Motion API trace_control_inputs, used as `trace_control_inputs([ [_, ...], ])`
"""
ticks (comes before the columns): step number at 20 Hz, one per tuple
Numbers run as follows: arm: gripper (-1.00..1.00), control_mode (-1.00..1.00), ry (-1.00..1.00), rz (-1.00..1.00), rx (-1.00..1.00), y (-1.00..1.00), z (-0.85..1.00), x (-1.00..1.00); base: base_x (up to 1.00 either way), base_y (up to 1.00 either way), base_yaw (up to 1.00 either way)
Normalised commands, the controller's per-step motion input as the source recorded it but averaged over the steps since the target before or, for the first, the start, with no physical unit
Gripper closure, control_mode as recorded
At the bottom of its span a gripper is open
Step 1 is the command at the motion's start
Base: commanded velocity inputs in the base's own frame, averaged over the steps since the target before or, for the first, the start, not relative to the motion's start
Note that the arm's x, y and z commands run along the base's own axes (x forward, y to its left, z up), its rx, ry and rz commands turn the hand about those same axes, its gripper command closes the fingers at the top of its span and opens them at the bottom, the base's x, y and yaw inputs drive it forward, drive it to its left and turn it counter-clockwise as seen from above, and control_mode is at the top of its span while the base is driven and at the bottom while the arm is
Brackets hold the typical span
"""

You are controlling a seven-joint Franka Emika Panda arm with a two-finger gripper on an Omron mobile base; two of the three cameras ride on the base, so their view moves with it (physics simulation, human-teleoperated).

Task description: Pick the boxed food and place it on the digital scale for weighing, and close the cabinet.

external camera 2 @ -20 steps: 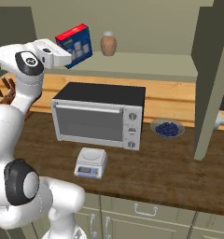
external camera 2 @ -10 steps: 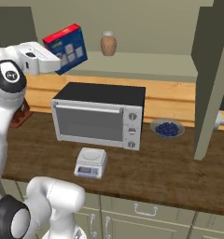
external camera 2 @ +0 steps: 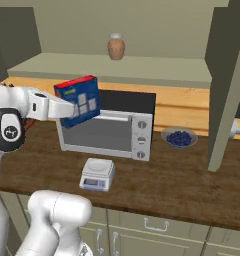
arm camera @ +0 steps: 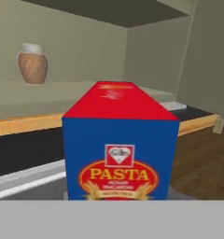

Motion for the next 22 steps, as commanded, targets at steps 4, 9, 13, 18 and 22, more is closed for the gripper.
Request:
trace_control_inputs([
  [4,1.0,-1.0,0.27,0.51,0.0,-0.73,-0.49,-0.1,0.0,0.0,0.0],
  [9,1.0,-1.0,0.34,0.75,0.01,-0.07,-0.28,0.01,0.0,0.0,0.0],
  [13,1.0,-1.0,0.42,0.77,0.22,0.11,-0.1,0.08,0.0,0.0,0.0],
  [18,1.0,-1.0,0.27,0.55,0.23,0.01,-0.07,0.37,0.0,0.0,0.0],
  [22,1.0,-1.0,0.05,0.16,0.04,0.0,-0.2,0.26,0.0,0.0,0.0],
])
